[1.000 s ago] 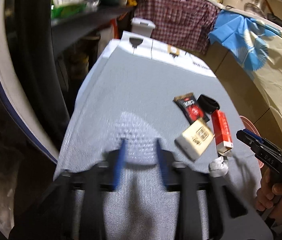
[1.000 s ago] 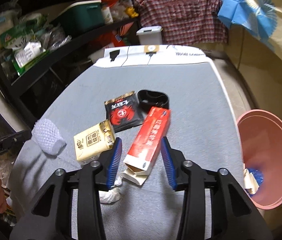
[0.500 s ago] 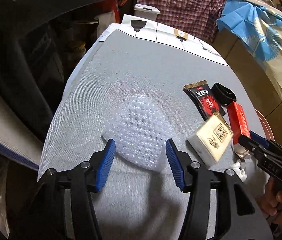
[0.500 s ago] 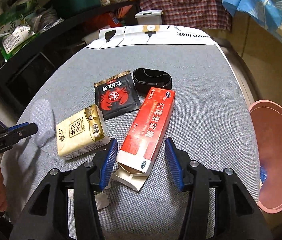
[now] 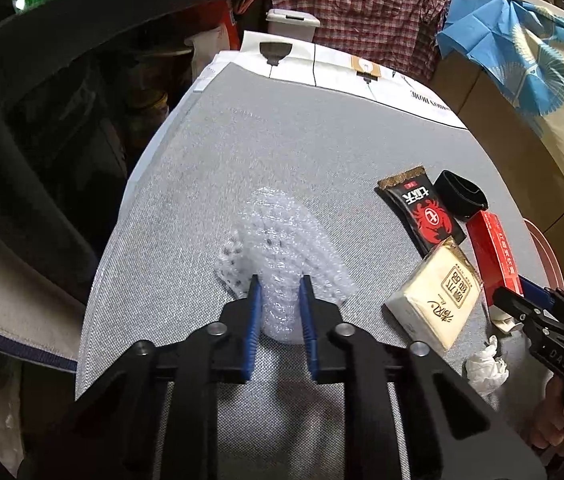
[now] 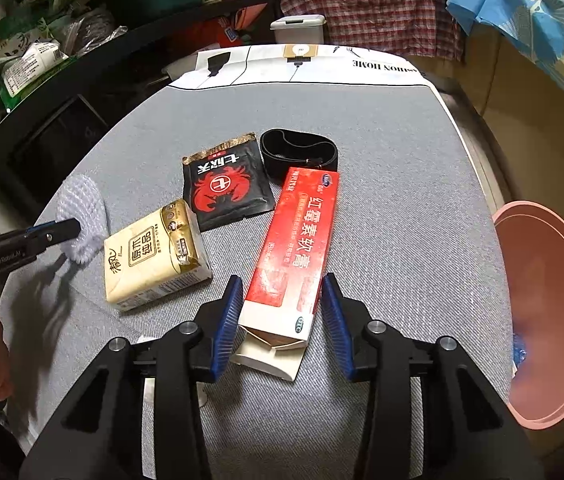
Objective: Collect trash
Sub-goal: 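Grasp the bubble wrap with the left gripper while the right grasps the red toothpaste box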
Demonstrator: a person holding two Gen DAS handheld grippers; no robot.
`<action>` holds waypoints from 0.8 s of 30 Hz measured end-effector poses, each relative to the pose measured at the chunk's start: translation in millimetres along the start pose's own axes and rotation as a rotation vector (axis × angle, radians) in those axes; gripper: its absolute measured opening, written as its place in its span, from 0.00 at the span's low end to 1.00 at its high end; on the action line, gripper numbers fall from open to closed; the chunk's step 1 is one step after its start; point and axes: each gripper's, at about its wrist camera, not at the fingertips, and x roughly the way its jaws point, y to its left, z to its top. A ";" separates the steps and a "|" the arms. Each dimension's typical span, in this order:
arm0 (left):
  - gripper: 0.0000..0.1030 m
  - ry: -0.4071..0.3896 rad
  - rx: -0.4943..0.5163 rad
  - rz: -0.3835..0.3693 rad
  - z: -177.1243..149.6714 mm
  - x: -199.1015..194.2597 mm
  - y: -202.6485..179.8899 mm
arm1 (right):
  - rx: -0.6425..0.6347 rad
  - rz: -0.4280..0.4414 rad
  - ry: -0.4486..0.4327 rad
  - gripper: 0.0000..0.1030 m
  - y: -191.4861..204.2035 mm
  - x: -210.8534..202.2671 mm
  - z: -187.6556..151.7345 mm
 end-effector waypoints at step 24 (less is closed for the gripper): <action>0.14 -0.145 0.070 -0.020 2.9 -55.2 -31.0 | 0.004 -0.023 -0.092 0.33 -13.5 -49.7 -4.0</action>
